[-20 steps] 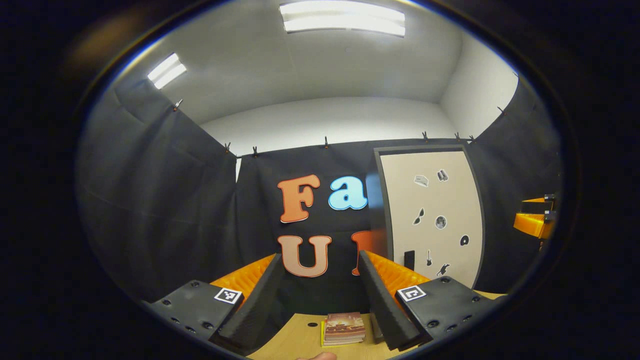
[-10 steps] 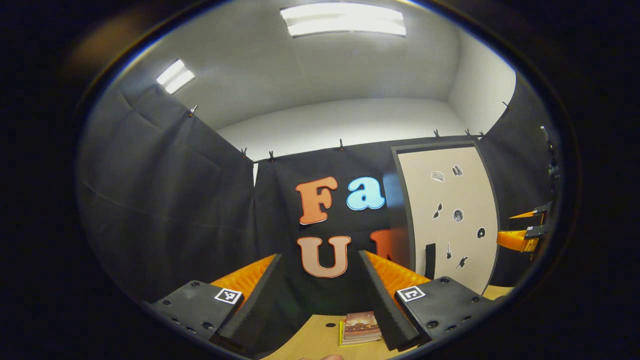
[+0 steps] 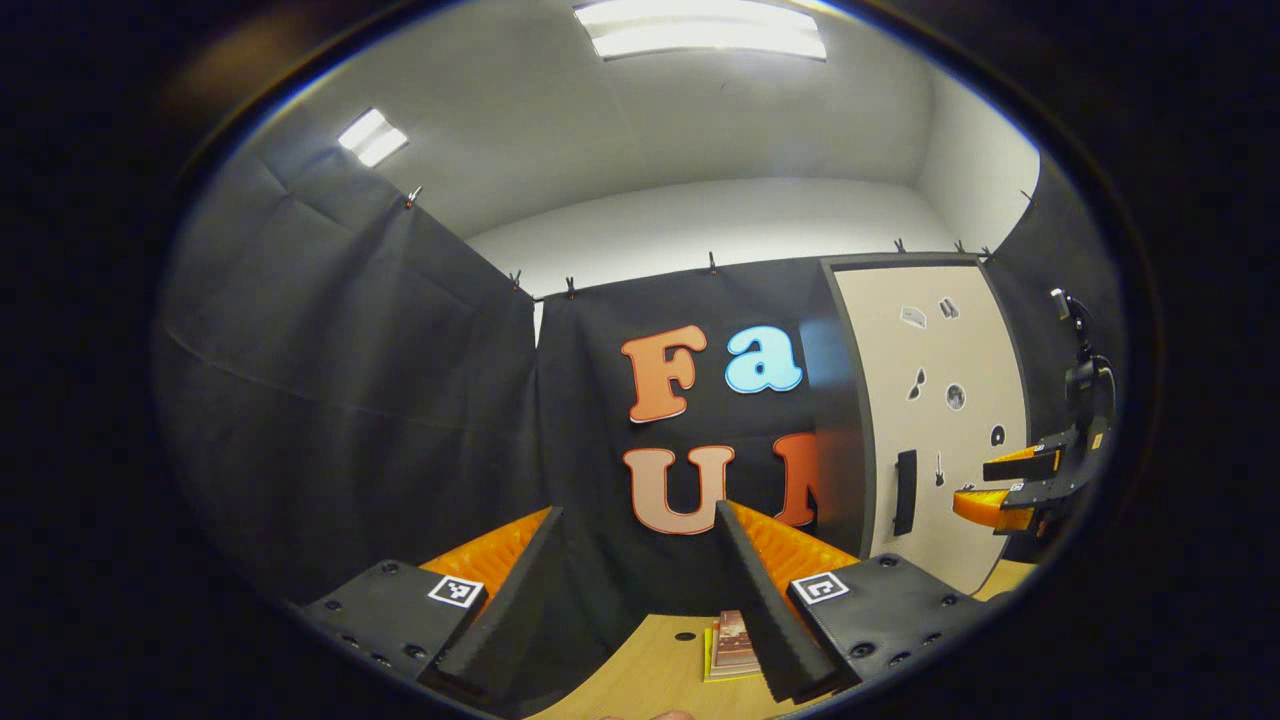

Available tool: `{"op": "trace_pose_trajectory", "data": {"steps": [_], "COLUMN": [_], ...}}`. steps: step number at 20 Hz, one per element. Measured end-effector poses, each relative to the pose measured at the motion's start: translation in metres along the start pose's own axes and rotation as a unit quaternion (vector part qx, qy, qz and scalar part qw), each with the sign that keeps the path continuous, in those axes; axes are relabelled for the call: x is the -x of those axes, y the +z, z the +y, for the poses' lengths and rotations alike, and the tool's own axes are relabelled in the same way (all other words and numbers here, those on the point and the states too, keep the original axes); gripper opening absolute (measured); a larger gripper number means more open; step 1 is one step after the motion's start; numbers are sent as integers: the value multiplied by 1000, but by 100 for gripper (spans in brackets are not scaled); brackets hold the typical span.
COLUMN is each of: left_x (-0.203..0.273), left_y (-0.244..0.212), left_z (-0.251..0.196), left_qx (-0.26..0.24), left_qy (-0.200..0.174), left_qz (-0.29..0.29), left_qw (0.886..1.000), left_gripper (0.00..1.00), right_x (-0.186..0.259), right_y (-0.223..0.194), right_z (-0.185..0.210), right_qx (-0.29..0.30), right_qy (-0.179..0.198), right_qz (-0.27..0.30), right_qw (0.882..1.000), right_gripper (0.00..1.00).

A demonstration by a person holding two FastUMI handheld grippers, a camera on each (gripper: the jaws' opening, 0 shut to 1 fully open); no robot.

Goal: Open the cabinet door with the right hand, grasp the bottle in the cabinet with the left hand and place it on the coaster, then close the cabinet door with the right hand.

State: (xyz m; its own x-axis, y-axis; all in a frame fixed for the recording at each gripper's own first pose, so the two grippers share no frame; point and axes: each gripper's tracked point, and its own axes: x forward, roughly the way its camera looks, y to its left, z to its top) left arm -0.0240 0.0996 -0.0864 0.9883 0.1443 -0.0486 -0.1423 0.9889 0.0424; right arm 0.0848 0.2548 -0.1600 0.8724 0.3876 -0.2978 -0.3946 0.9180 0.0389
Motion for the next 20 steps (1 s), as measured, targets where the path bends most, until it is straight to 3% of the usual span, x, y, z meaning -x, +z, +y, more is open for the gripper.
{"op": "trace_pose_trajectory", "data": {"steps": [5, 8, 10, 17, 20], "left_x": [4, 4, 5, 6, 23], "left_y": [-3, -7, -12, -37, -49], "left_z": [0, 2, 4, 16, 26], "left_qx": [2, -7, -11, -8, -6], "left_qy": [-5, 3, 3, 22, 27], "left_qz": [-6, -7, -1, 16, 28], "left_qw": [1000, 1000, 1000, 1000, 999], "left_gripper": [94, 94, 96, 94, 96], "right_x": [-48, -83, -101, -126, -131], "right_y": [-12, -22, -31, -39, -38], "right_z": [6, -11, -19, -18, -27], "right_qx": [15, 31, 6, -17, -14], "right_qy": [-19, -54, -66, -83, -110], "right_qz": [20, 32, 43, 47, 43], "right_qw": [1000, 998, 997, 995, 993], "right_gripper": [83, 82, 82, 68, 59]}}
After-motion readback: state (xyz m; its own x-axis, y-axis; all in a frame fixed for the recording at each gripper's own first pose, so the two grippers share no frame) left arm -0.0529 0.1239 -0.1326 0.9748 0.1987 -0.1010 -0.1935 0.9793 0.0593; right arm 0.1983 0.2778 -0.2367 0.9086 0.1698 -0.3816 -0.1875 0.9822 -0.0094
